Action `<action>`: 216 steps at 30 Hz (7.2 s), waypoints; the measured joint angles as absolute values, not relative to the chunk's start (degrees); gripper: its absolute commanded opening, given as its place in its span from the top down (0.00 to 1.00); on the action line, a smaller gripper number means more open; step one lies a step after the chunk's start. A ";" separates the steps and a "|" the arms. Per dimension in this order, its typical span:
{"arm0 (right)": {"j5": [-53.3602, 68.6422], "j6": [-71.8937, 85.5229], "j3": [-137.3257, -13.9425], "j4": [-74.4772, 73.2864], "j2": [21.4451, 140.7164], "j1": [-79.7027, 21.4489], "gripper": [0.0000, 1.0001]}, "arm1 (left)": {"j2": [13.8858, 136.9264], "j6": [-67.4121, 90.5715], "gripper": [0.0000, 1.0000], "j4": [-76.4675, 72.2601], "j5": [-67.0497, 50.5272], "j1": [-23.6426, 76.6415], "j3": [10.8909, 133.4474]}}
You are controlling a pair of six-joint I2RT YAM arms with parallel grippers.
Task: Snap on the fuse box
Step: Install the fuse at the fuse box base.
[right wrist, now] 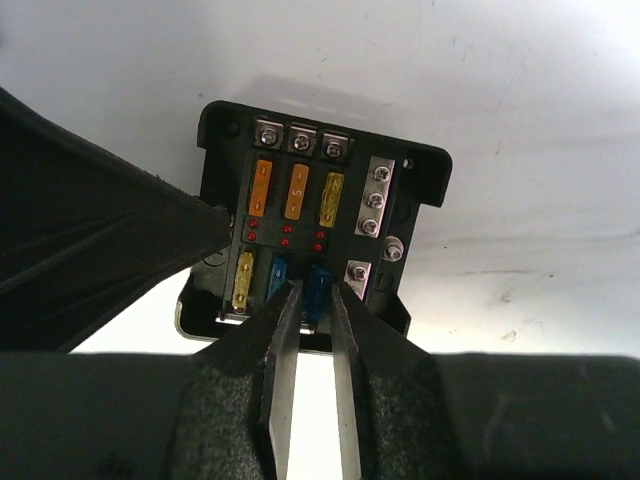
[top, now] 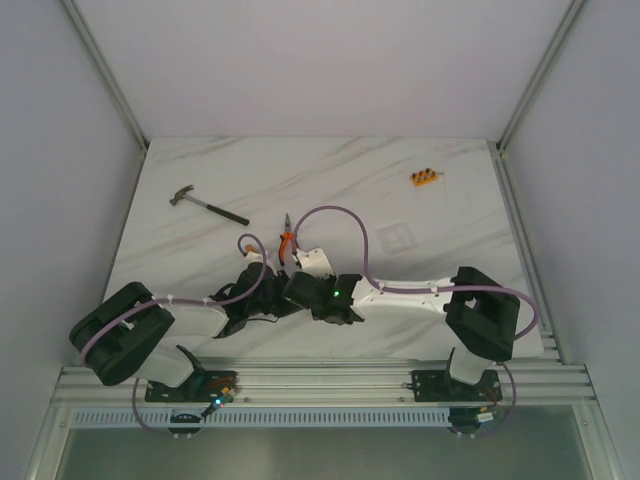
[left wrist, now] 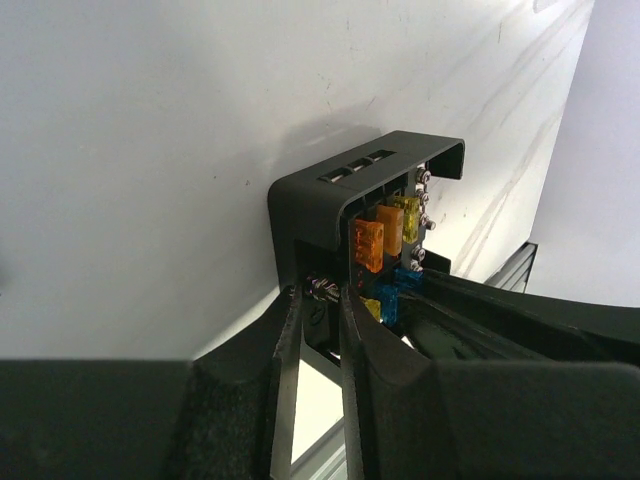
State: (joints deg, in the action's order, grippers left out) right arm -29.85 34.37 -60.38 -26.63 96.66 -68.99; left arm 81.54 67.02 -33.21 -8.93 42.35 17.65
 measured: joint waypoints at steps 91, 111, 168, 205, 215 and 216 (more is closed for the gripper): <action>-16.12 33.61 -68.69 -33.89 101.97 -62.37 0.92 | 78.00 67.00 0.68 -25.82 -5.67 43.55 18.81; -16.01 33.74 -69.87 -35.24 99.33 -62.02 0.76 | 77.89 67.00 0.67 -25.76 -5.54 43.64 18.81; -12.71 35.86 -70.22 -37.74 99.07 -60.20 0.83 | 79.07 66.96 0.67 -25.89 -6.26 43.64 19.53; -11.90 32.29 -70.83 -38.00 103.48 -61.12 1.00 | 79.29 67.05 0.68 -25.91 -6.37 43.64 19.53; -13.45 33.06 -70.87 -38.30 101.32 -61.60 0.84 | 79.24 67.07 0.68 -26.06 -6.39 43.64 19.53; -13.45 33.26 -70.87 -38.39 100.90 -61.60 0.84 | 79.24 67.07 0.68 -26.09 -6.39 43.64 19.53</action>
